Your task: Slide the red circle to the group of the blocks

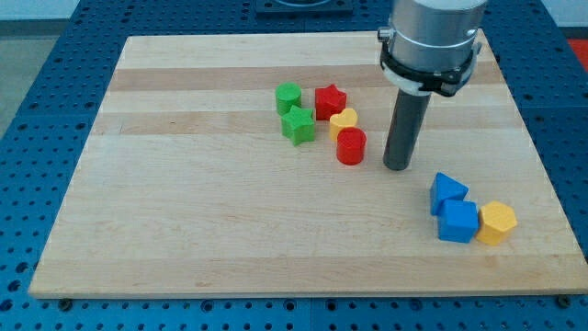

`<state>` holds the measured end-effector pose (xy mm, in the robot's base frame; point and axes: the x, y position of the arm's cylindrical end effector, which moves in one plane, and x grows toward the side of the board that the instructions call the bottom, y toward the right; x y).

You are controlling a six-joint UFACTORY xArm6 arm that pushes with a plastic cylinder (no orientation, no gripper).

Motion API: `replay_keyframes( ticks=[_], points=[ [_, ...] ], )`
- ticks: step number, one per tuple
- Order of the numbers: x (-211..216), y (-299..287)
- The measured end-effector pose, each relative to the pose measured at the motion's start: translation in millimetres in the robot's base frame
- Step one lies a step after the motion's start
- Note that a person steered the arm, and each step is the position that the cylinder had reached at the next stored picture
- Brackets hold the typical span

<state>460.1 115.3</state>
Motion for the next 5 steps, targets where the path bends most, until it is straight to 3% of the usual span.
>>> replay_keyframes(
  ticks=[2,5],
  points=[
    [-23.6,0.0],
    [-19.9,-18.5]
  ],
)
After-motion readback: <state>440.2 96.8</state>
